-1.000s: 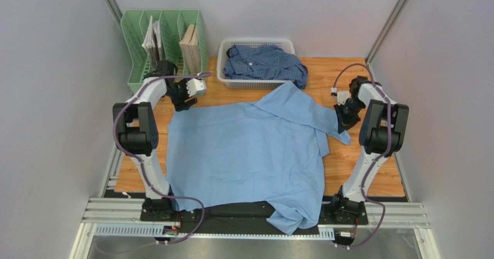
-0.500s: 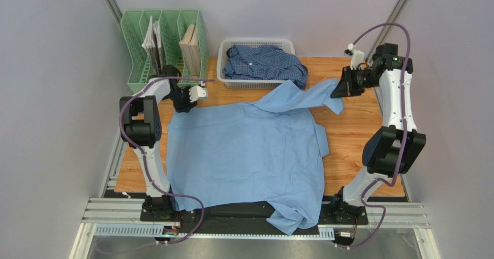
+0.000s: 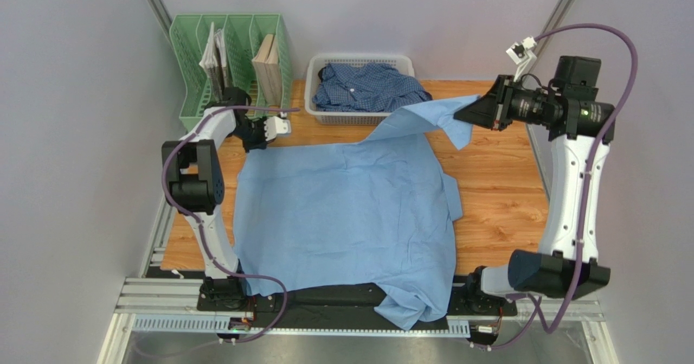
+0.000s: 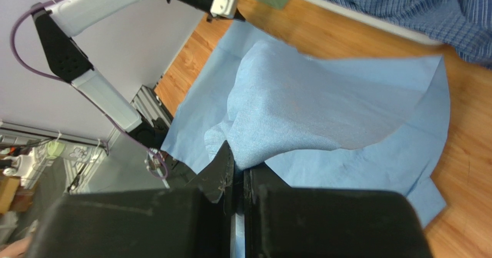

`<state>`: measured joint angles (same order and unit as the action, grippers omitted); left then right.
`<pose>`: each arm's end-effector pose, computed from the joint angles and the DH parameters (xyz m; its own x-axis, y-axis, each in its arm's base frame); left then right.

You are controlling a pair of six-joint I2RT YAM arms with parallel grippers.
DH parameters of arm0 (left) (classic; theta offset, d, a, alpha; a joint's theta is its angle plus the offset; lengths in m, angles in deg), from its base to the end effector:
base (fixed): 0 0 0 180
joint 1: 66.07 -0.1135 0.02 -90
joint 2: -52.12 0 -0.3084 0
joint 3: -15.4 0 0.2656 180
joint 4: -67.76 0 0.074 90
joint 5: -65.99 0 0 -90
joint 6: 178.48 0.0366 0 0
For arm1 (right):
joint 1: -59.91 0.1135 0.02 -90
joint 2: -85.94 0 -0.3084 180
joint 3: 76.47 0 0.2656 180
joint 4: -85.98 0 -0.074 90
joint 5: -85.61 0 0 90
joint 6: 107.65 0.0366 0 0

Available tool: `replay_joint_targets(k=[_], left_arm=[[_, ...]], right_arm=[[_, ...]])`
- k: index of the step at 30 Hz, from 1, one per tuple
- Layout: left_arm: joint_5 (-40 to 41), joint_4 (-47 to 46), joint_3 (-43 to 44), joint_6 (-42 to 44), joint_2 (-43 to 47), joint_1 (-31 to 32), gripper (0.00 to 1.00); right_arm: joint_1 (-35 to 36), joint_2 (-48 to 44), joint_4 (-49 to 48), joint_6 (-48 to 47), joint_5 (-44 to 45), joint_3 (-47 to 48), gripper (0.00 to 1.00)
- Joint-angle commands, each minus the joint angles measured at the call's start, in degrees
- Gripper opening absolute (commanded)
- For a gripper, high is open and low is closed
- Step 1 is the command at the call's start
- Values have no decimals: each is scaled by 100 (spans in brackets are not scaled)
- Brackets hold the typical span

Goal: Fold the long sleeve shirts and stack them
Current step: Fold the shirt

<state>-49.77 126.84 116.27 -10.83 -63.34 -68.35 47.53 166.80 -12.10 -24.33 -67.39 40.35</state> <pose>0.4400 0.0016 0.2224 -0.1208 0.8757 -0.4676 0.9552 0.2308 0.1855 0.2502 -0.0215 0.5088 -0.6383 0.0860 -0.7649 -0.5859 0.5902 0.5553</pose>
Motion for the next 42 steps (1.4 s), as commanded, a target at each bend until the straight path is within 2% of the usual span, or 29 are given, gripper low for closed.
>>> replay_joint_targets(k=[1,7,12,21,26,27,28,30,31,34,42], left_arm=[[-544,223,-167,163,884,-35,0],[-535,652,-510,285,1745,-35,0],[-553,1040,-1283,637,2694,-35,0],[-298,1286,-2549,998,3495,-27,0],[-657,1225,-2717,656,4057,-27,14],[-728,1034,-2690,394,4127,-35,18],[-764,884,-2673,174,4215,-35,27],[-834,437,-2515,-343,4216,-35,32],[-843,321,-2436,-486,4103,-35,38],[-878,241,-1874,-812,3525,0,45],[-202,-67,-529,-1568,1730,210,47]], right_arm=[[34,-860,-996,975,-538,-251,0],[43,-1731,-612,810,-485,-515,0],[43,-2494,126,413,-520,-822,0],[78,-3208,619,36,-810,-2228,0],[394,-3103,1085,-588,-793,-2580,0],[508,-3085,1260,-746,-758,-2676,0],[561,-3076,1331,-1052,-627,-2747,0],[675,-3032,1594,-1361,-451,-2879,0],[676,-3058,1534,-1215,-354,-2932,0],[728,-3173,1438,-1082,-310,-3029,0],[737,-3173,1437,-1011,-160,-2757,0]])
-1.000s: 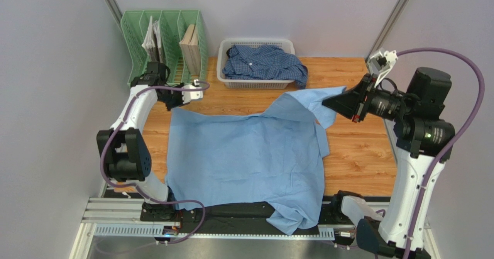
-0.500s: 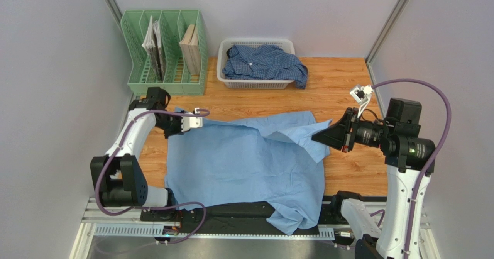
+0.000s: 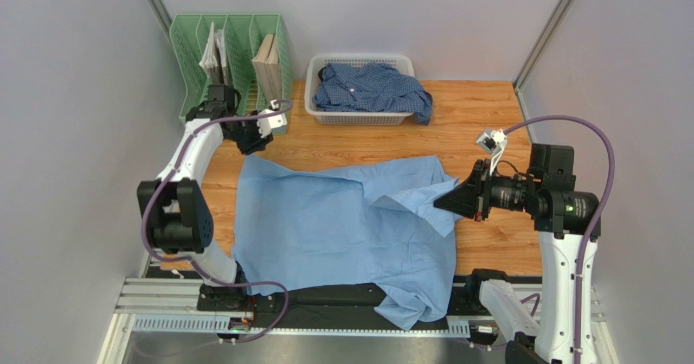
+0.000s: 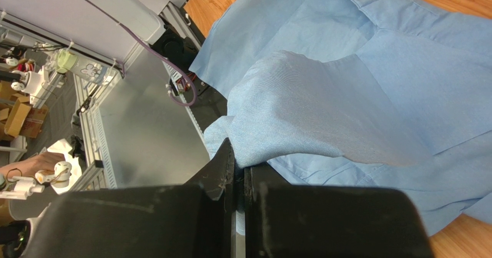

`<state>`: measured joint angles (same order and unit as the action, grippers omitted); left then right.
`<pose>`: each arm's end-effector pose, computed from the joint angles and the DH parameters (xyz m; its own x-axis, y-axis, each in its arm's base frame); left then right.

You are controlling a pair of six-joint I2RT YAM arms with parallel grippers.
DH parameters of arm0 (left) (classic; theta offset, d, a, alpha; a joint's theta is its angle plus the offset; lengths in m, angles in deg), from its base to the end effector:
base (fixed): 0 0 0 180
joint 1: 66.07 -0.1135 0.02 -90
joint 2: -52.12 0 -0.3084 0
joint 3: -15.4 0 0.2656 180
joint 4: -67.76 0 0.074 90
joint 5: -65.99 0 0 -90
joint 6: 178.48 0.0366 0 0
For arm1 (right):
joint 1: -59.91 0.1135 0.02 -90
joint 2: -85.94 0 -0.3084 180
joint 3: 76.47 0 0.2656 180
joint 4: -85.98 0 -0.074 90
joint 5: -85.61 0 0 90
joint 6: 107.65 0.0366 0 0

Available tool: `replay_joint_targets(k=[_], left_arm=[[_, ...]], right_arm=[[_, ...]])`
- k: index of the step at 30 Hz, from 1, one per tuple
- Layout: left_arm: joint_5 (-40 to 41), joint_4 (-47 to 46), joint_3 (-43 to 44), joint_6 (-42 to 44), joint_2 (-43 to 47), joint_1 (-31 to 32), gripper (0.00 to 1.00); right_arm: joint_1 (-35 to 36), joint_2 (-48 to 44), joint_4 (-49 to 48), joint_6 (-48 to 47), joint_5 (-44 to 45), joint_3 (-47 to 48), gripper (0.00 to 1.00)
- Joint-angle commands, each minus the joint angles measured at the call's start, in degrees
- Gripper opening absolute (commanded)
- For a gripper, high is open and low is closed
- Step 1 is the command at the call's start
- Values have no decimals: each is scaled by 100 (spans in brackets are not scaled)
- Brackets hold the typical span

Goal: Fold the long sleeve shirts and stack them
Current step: Fold the shirt

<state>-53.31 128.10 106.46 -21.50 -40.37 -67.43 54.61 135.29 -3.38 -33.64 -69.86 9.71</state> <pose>0.3493 -0.0096 0.3217 -0.1505 0.7993 -0.5818 0.8931 0.3623 0.2667 0.0871 0.0254 0.4347 -0.6357 -0.0559 -0.7699 -0.6987 0.4656 0.5432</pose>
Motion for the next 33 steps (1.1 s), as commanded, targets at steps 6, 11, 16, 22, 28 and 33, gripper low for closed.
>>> replay_joint_targets(k=[6,11,16,22,28,33], left_arm=[[767,385,-186,420,-745,321,32],[1005,168,-1655,869,-253,321,25],[795,17,-1885,597,-59,321,28],[-143,298,-1613,142,985,330,32],[-1838,281,-1585,-1141,2620,330,52],[-2317,105,-1717,-2478,3517,444,71]], right_arm=[[29,277,592,-80,482,1151,0],[46,515,364,26,211,1188,0],[266,646,267,-343,333,379,0],[1530,1138,-848,95,1220,237,0],[2928,2655,-1228,61,2011,931,0],[3597,4177,-1298,157,2118,1921,0]])
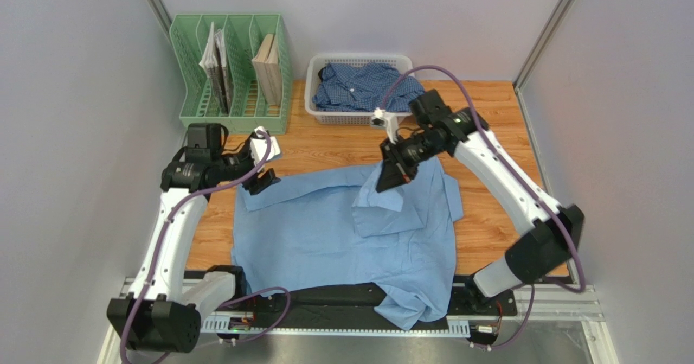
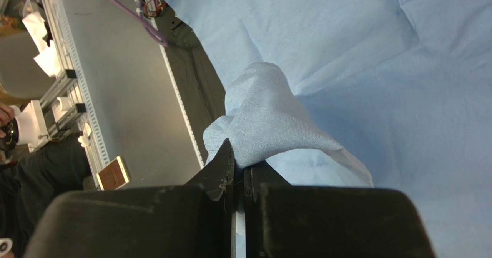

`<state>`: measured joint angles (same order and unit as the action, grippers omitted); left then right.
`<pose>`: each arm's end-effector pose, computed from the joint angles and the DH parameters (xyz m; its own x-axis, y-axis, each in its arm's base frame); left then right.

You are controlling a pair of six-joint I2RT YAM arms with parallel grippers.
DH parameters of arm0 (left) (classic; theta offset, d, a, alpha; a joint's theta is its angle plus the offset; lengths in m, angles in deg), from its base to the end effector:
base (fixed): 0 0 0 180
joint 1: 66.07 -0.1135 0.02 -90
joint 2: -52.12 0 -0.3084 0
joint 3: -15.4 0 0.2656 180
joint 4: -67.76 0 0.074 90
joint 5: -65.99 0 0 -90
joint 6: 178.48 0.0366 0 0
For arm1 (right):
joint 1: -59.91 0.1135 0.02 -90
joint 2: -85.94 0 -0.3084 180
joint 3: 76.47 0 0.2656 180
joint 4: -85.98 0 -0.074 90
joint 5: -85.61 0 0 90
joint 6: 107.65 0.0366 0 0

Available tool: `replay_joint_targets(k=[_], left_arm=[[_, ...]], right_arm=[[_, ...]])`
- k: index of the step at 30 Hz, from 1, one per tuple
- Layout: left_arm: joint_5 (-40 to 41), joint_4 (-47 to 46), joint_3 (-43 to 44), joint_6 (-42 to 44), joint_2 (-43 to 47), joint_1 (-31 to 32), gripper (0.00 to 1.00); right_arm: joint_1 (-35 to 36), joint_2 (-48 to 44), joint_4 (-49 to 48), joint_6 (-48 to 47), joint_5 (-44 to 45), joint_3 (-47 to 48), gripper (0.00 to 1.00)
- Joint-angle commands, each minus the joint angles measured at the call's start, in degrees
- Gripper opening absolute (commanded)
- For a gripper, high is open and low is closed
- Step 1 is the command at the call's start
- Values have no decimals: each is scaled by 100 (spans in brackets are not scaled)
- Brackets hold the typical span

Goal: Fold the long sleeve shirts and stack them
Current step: Fold the shirt

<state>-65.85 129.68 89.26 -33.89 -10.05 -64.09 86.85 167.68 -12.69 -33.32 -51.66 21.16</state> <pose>0.1999 -0.0313 0.3622 -0.0765 0.6102 -0.7885 0.8881 0.4012 0.2243 0.2305 0.1473 0.4015 -0.6241 -0.5228 -0.5806 -0.7771 0.3379 0.5310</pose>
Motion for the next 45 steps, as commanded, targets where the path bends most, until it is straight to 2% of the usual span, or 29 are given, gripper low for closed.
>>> replay_joint_targets(k=[1,2,4,6,7,8,9,10,11,12,15,16,19,20,23,25,29,32,34,35,37,39,40,42,43,45], left_arm=[[-958,-61,-50,-1318,539,136,72],[-783,-165,-85,-1415,574,258,72],[-257,-263,-208,-1478,496,347,70],[156,-324,-243,-1407,103,365,64],[272,-290,-165,-1451,-91,365,61],[352,-220,-69,-1494,-293,365,58],[335,-115,19,-1486,-635,365,54],[143,-70,90,-1547,-743,365,54],[37,-157,64,-1661,-779,365,54],[-121,-279,-6,-1740,-718,373,58],[306,-833,-340,-2013,-647,654,64],[752,-974,-384,-2022,-725,742,64],[1291,-897,-104,-2232,-1497,795,64],[1415,-774,36,-2338,-2056,795,60],[1951,-308,564,-2496,-3086,795,52],[2311,-71,811,-2532,-3423,795,50],[2812,18,969,-2471,-4037,795,47],[3164,395,1800,-2392,-4774,795,39],[3165,528,2198,-2400,-5267,795,38],[3182,563,2670,-2374,-5435,795,37],[3087,712,3190,-2374,-5717,778,37],[2368,835,3623,-2339,-5596,778,40],[2122,801,3641,-2400,-5221,786,43],[1304,495,3318,-2488,-4658,856,48],[1163,258,3081,-2688,-3976,918,54],[1152,-312,2316,-2804,-3340,1285,59]], right_arm=[[452,1184,-332,133,288,962,0],[592,1700,-227,116,279,1191,0],[751,2143,-34,72,384,1779,3],[857,2732,300,81,298,2157,20],[857,2899,423,63,288,2255,54],[822,3014,694,20,271,2335,70],[770,3180,853,-59,227,2440,77],[569,3199,994,-225,200,2528,89],[402,3174,1152,-323,122,2494,91],[217,2999,1197,-393,-36,2424,100],[-670,2717,1232,-639,-12,1994,100],[-1073,2612,1206,-727,102,1862,97],[-1558,2706,856,-781,875,1457,84],[-1612,2786,559,-737,1347,1335,80],[-1683,3242,31,-596,1998,1150,67],[-1692,3453,-225,-508,2308,1044,60],[-1701,3884,-727,-508,3203,702,55],[-1876,4016,-877,-561,3495,411,53],[-2130,4122,-947,-561,3671,402,53],[-2227,4262,-956,-552,3707,437,52],[-2517,4412,-790,-544,3506,735,52],[-2641,4430,-431,-604,3278,998,55],[-2641,4334,-315,-735,2841,999,56],[-2807,3784,-61,-868,2382,930,62],[-2808,3562,-25,-999,1884,799,63],[-2756,3105,-68,-983,1564,666,66]])
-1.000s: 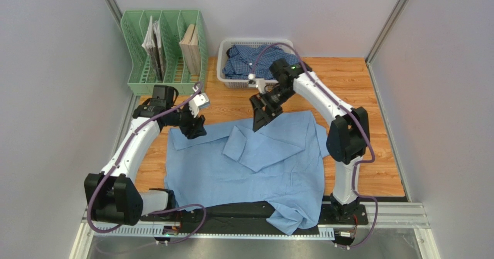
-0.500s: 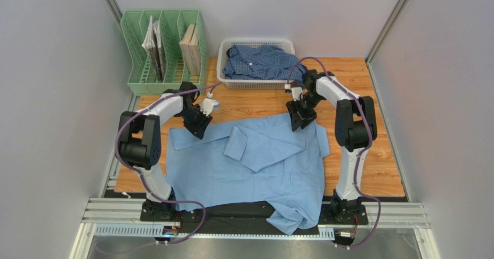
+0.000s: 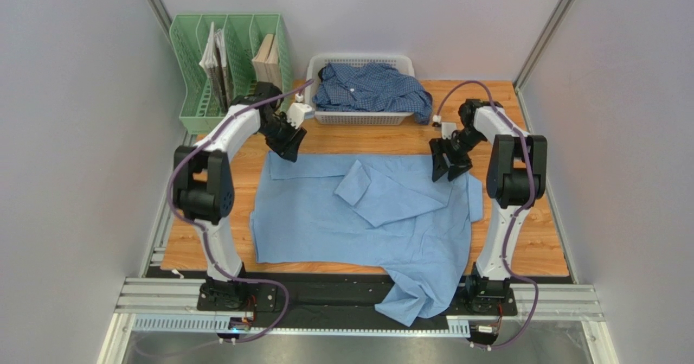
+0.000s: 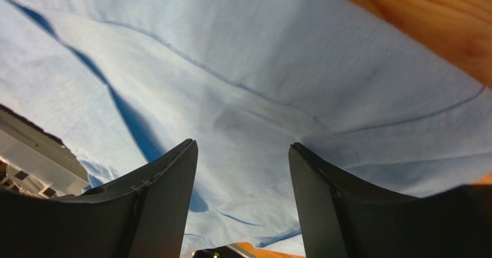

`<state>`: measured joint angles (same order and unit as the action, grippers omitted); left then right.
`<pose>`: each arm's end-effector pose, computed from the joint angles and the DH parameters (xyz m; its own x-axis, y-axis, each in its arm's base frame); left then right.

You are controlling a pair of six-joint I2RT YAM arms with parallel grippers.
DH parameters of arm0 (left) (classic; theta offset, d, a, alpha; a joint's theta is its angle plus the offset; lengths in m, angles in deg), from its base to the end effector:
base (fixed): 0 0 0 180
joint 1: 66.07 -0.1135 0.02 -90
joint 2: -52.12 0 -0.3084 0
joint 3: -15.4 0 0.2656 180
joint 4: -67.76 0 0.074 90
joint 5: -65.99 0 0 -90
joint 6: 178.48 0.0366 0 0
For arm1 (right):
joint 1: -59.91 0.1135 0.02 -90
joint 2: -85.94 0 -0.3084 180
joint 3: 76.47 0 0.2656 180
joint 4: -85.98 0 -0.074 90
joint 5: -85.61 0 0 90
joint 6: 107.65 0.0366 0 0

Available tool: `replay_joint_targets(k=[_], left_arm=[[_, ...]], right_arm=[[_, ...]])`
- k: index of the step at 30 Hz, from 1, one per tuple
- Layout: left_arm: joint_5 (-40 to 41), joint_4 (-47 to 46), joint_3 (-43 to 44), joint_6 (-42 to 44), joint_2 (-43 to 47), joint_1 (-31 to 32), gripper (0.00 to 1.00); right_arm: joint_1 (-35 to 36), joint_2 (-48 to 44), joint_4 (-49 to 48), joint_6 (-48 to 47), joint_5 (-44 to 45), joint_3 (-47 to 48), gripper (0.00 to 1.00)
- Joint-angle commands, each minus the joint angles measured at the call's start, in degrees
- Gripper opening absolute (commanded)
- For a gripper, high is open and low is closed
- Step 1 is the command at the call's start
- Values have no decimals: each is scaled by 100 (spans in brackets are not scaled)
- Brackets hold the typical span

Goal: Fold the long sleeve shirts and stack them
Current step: Fold the shirt

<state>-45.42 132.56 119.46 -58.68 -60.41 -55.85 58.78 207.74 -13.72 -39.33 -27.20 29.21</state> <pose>0.4228 -0.0898 0.2557 -0.6844 0.5935 -0.4235 0.7015 0.6944 -0.1603 0.4258 0.0058 0.1948 -0.9460 -0.3219 -0.0384 -0.3099 0.8629 0.3993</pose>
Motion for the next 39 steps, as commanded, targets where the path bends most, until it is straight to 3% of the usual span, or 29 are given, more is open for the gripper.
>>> replay_joint_targets(k=[1,5,9,12,14,19,24,27,33,37,39], left_arm=[[-839,-735,-924,-448,2204,603,61],[-1190,-1893,-2109,-1403,3288,762,68],[-1401,-2282,-2438,-1837,4045,762,75],[-1463,-2152,-2386,-1977,4371,754,87],[-1454,-1881,-2219,-2066,4450,736,90],[-1428,-1290,-1964,-2206,4468,578,99],[-1480,-1299,-2279,-2216,4766,210,99],[-1673,-1325,-2385,-2259,4872,-54,99],[-1779,-1702,-2508,-2400,4784,-310,99],[-1964,-1905,-2832,-2111,4618,-310,86],[-1867,-1914,-2947,-1639,4513,-161,77]], right_arm=[[86,-1251,35,-434,-1170,-200,67],[630,-1711,-211,-208,-1454,-297,66],[1384,-1502,-448,408,-1876,-165,63],[1877,-1036,-702,847,-1991,-7,63],[2089,-668,-870,1041,-1921,81,63],[2582,45,-1196,1384,-1499,624,76],[2880,608,-1161,1569,-1524,1240,78],[3135,784,-1082,1727,-1867,1697,71],[3733,1118,-1081,2131,-2596,2962,69],[3796,1294,-1161,2510,-2992,3675,69],[3472,1014,-1161,2562,-3106,3563,69]])
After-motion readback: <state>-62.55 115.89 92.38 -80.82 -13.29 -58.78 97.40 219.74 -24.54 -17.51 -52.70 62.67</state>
